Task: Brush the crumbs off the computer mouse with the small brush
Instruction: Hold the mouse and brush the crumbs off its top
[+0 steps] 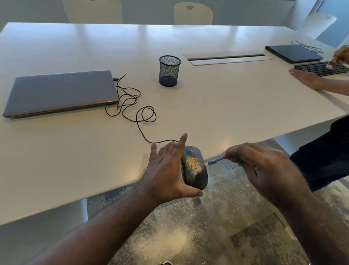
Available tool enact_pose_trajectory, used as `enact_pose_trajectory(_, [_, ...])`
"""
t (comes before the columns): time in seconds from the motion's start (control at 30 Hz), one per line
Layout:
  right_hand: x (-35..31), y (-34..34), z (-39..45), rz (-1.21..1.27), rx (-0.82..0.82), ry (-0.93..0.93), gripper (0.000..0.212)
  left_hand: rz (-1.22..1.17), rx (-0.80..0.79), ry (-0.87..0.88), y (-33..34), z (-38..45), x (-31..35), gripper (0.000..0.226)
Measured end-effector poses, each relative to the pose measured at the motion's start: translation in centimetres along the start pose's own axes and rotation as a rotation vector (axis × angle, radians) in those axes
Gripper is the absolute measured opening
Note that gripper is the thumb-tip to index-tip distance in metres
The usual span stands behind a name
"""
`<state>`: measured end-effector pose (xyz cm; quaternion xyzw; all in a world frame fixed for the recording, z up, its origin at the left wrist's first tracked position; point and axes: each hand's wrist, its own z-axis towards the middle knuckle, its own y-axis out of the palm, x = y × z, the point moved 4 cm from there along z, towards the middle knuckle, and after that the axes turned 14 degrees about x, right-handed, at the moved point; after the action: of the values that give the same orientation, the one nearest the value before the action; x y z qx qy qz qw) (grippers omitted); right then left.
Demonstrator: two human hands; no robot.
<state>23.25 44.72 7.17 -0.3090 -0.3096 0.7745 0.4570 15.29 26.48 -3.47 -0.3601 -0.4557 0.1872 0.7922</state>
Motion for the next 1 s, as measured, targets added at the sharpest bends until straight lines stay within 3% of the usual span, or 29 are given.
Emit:
enact_pose_trajectory(0.13, [-0.3,-0.1,-0.1,0.053,0.038,-0.015,0.025,0.009,-0.011,0.009,0.1,0.1,0.2,0.145])
enact_pose_trajectory(0.3, [-0.2,0.6,-0.3,0.007,-0.030,-0.009,0.025,0.007,-0.001,0.004,0.2,0.3,0.0,0.145])
enact_pose_trajectory(0.47, [1.3,0.0,-0.8,0.072,0.114,0.212,0.024,0.005,0.010,-0.005,0.1,0.2,-0.3,0.144])
enact_pose_trajectory(0.57, [1.7,-0.2,-1.4,0.264,0.251,0.455,0.015,0.013,0.011,-0.012,0.0,0.3,-0.3,0.144])
enact_pose_trajectory(0.63, [1.4,0.2,-1.9,0.387,0.255,0.565,0.014,0.013,0.015,-0.016,0.0,0.3,-0.4,0.144])
enact_pose_trajectory(0.77, [0.6,1.4,-2.8,0.394,0.210,0.599,0.016,0.011,0.017,-0.012,0.0,0.3,-0.2,0.144])
enact_pose_trajectory(1.0, [2.4,1.5,-3.4,0.314,0.290,0.727,0.014,-0.006,0.011,-0.004,0.1,0.2,-0.1,0.144])
